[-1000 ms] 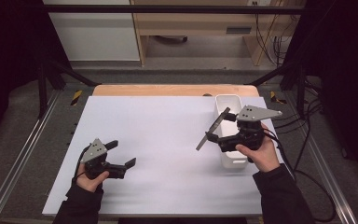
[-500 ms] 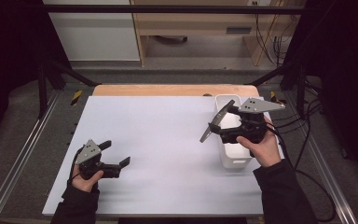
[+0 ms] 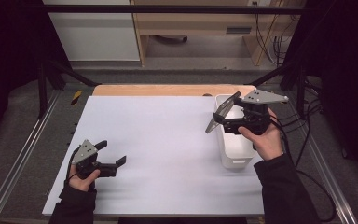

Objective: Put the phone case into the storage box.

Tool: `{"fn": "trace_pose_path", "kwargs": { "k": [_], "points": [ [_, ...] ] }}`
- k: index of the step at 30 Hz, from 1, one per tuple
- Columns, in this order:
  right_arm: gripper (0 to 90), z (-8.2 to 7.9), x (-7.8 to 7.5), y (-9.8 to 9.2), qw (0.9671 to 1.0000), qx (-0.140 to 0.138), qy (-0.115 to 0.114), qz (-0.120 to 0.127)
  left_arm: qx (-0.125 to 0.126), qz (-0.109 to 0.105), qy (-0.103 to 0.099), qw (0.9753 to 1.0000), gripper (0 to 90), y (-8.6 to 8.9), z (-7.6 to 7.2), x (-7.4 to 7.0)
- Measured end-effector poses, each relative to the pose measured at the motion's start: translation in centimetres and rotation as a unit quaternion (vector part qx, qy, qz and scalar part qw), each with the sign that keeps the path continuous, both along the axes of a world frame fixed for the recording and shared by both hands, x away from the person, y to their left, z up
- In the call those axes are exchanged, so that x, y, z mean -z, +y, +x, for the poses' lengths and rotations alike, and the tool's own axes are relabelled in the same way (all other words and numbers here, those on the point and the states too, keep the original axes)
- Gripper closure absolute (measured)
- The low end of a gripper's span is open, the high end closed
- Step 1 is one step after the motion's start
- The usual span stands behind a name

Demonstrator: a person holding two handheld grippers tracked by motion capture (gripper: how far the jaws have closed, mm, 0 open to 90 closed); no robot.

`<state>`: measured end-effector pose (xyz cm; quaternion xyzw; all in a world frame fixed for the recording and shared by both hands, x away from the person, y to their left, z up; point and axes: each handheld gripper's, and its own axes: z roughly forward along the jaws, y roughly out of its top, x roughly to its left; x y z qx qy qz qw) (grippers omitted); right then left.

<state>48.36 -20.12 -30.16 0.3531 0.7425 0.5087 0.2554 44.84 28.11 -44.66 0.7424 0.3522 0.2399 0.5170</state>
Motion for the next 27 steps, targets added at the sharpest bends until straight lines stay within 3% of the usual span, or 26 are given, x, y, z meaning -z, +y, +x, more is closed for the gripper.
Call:
{"fn": "trace_pose_path", "kwargs": {
  "k": [13,27],
  "points": [
    [11.7,1.7,-0.4,-0.6,0.9982,0.059,0.004,0.001,0.001,0.001,0.000,1.0000,0.0,0.1,0.0,0.1],
    [11.6,4.1,-0.3,-1.1,0.9934,0.114,0.009,-0.003,0.004,0.006,-0.002,1.0000,0.0,0.1,0.1,0.2]
  ]
}}
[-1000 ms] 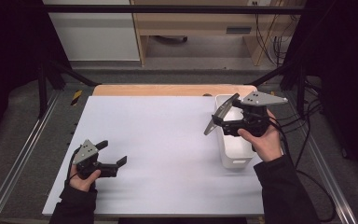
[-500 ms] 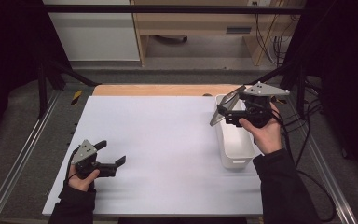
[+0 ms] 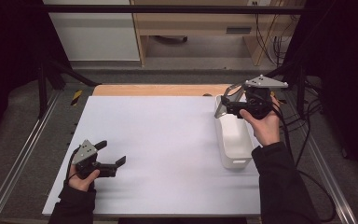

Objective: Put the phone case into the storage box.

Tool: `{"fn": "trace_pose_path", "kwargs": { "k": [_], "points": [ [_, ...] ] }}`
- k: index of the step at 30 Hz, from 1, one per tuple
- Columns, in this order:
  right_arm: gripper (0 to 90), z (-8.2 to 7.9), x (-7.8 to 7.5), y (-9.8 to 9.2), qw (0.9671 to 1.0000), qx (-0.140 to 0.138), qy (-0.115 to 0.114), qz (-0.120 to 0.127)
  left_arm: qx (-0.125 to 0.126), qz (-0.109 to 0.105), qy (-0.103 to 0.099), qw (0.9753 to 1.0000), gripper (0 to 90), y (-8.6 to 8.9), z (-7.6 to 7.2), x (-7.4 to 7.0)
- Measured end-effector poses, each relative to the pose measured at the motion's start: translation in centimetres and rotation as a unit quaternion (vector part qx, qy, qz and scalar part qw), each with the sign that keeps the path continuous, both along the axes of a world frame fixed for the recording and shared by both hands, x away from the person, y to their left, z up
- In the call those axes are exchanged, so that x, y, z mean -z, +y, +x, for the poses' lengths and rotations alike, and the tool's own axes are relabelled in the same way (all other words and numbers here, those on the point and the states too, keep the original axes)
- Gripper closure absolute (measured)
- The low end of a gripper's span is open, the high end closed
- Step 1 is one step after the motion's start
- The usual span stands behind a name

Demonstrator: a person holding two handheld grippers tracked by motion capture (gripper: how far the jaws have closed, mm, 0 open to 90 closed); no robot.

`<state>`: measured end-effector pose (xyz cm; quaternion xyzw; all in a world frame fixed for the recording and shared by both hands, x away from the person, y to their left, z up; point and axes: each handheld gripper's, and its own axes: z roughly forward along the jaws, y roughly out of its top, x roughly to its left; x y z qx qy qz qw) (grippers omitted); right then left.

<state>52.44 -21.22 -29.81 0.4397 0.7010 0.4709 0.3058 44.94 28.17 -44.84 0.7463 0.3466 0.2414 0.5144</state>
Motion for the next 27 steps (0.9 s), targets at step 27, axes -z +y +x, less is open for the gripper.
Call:
{"fn": "trace_pose_path", "kwargs": {
  "k": [27],
  "points": [
    [11.5,5.3,1.6,-0.4,0.9951,0.095,0.027,0.000,0.008,0.006,0.000,0.9999,0.0,-0.2,0.1,0.2]
  ]
}}
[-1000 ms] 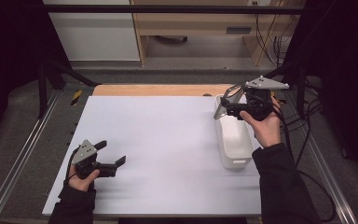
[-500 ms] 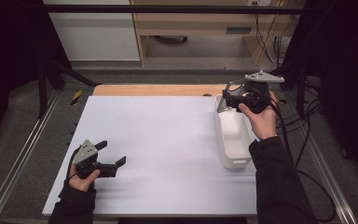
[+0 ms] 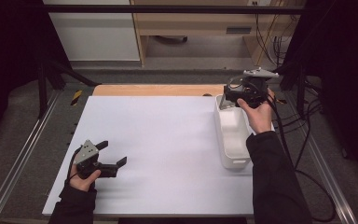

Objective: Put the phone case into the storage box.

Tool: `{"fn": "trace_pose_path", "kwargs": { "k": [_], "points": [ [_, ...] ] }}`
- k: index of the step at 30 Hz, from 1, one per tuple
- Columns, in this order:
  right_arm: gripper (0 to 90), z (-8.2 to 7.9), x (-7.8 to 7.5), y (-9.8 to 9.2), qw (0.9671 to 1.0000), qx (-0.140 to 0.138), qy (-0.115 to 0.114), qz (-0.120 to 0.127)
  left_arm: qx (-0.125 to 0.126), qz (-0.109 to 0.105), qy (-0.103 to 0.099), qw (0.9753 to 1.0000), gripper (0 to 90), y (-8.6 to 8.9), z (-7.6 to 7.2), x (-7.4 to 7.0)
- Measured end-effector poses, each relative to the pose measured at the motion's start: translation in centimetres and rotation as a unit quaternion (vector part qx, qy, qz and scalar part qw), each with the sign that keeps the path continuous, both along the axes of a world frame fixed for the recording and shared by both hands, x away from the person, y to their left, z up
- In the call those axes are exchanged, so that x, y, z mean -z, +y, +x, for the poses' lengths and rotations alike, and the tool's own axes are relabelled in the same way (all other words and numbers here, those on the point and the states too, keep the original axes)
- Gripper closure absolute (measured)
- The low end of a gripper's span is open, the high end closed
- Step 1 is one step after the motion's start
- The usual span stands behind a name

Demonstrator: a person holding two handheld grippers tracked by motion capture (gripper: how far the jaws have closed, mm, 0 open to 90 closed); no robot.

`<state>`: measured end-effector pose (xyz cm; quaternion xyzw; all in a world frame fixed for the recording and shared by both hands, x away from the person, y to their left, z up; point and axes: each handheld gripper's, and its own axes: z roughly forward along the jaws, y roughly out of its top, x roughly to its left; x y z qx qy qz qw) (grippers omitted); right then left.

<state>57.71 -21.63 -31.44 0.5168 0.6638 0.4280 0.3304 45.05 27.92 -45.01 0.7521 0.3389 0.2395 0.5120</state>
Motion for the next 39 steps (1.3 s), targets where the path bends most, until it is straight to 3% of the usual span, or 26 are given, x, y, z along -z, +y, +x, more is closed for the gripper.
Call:
{"fn": "trace_pose_path", "kwargs": {
  "k": [16,39],
  "points": [
    [11.5,2.9,1.7,0.0,0.9991,0.037,0.021,0.004,0.004,0.003,0.002,1.0000,0.0,-0.1,0.1,0.2],
    [11.5,5.8,4.5,0.8,0.9969,0.050,0.060,-0.006,0.007,0.006,0.004,1.0000,0.0,-0.2,0.2,0.3]
  ]
}}
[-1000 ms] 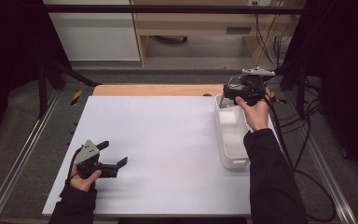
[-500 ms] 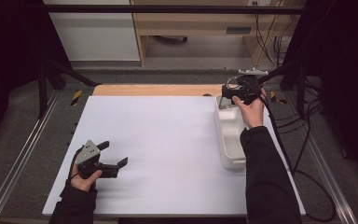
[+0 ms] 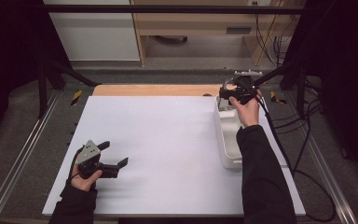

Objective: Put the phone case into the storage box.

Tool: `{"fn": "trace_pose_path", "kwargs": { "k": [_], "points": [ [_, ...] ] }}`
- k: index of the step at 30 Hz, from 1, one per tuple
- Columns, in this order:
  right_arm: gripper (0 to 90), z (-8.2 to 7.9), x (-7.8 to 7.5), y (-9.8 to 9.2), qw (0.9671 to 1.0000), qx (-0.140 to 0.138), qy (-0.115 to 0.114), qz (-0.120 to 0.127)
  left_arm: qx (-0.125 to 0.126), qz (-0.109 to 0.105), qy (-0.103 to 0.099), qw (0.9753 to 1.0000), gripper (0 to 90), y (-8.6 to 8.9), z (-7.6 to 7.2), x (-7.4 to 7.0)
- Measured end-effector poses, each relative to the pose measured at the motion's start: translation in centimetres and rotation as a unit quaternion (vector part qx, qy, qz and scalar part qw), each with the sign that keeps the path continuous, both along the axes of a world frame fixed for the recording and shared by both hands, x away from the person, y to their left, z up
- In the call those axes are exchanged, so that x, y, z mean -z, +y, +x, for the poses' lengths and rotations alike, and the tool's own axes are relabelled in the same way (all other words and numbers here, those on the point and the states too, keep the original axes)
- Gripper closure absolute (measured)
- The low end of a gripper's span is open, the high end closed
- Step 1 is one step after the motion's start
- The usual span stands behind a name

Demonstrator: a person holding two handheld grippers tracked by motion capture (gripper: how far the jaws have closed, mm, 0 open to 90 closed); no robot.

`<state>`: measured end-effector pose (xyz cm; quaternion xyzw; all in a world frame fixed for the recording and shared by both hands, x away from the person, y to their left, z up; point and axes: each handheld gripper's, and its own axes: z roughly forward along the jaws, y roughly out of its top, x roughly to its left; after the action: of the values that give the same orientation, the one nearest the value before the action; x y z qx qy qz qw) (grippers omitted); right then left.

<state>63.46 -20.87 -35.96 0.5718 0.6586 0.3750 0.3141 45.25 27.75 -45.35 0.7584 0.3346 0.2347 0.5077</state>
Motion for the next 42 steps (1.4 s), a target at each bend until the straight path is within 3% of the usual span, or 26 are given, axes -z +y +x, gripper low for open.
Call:
{"fn": "trace_pose_path", "kwargs": {
  "k": [19,36,42],
  "points": [
    [11.5,1.2,1.9,0.1,0.9996,0.009,0.026,-0.004,0.002,0.002,0.000,1.0000,0.0,0.0,0.0,0.1],
    [11.4,1.9,3.2,-0.1,0.9991,0.017,0.038,-0.002,0.002,0.005,0.001,1.0000,0.0,-0.1,0.0,0.1],
    [11.4,2.0,3.3,0.1,0.9993,0.017,0.033,0.000,0.002,0.006,0.001,1.0000,0.0,-0.1,0.1,0.1]
  ]
}}
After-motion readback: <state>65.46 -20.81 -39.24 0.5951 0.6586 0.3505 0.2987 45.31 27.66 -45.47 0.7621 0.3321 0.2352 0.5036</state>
